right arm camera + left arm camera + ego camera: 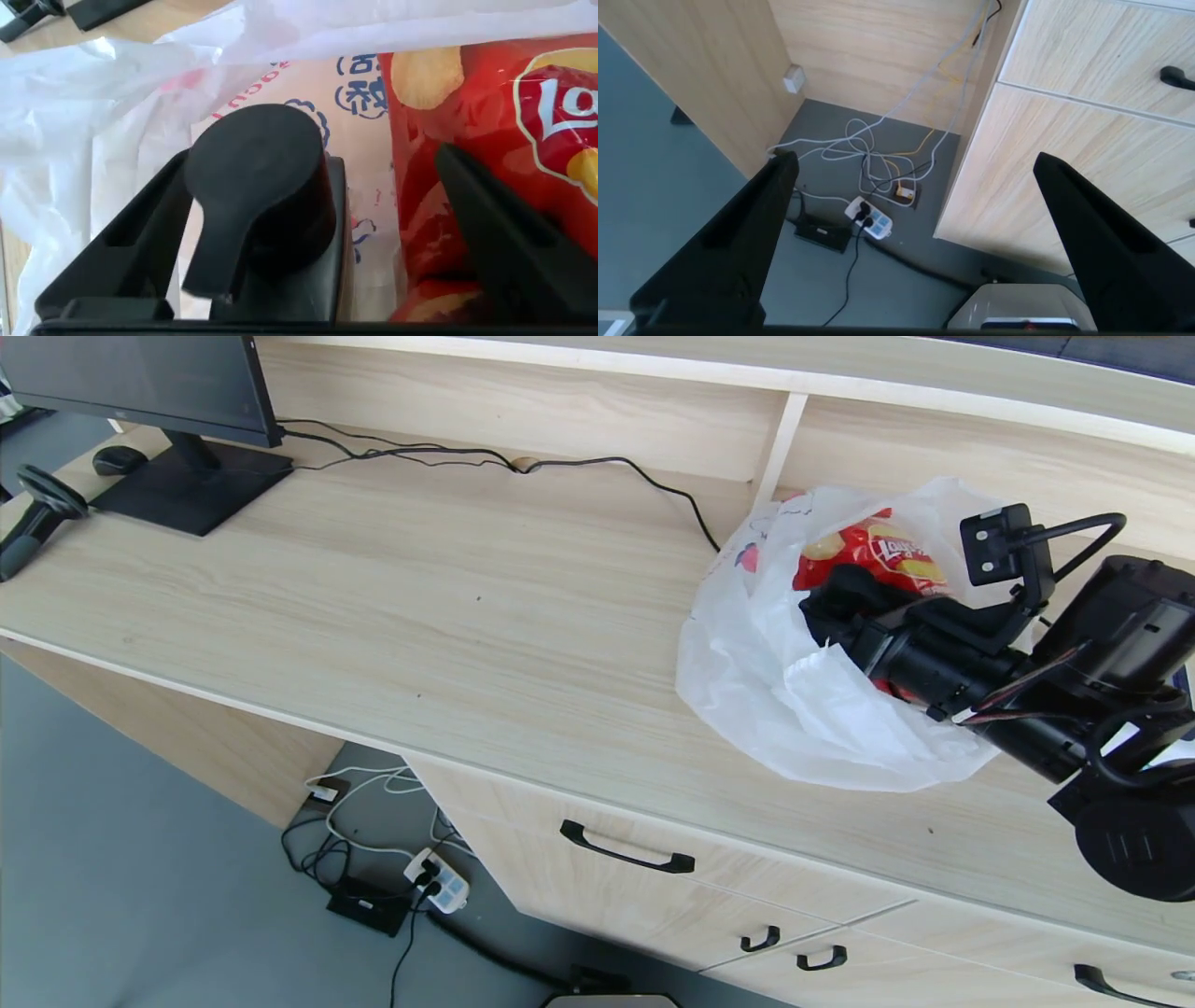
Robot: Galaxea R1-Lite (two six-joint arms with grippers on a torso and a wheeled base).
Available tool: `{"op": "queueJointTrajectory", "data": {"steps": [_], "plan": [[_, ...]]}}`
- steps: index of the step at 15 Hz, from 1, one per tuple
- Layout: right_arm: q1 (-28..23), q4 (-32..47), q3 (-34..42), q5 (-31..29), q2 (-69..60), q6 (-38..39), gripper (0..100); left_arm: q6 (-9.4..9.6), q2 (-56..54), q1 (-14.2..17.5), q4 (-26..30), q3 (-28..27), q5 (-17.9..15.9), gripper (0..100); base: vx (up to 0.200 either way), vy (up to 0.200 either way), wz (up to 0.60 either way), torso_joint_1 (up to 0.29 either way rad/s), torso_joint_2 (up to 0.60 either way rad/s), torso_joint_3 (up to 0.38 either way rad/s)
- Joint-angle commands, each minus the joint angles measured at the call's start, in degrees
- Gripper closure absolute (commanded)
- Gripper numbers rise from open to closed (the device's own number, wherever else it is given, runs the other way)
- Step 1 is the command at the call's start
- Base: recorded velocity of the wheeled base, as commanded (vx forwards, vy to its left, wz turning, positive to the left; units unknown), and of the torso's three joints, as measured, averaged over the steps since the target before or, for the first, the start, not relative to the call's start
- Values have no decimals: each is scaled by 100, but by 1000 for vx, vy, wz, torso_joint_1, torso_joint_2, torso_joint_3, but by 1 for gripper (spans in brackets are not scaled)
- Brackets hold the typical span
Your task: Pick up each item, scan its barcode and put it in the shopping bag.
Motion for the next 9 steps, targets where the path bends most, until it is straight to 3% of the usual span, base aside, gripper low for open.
{"op": "queueJointTrajectory", "data": {"steps": [1, 6, 9], "plan": [[4, 7, 2, -1, 11, -1, 0, 3, 9, 2, -3, 0, 1, 0, 0, 0, 0, 0, 0, 0], [84, 7, 11, 52, -112, 52, 0, -14, 9, 2, -3, 0, 1, 0, 0, 0, 0, 0, 0, 0], [110, 51, -482, 17, -156, 131, 0, -23, 9, 2, 5, 0, 1, 0, 0, 0, 0, 0, 0, 0]]}}
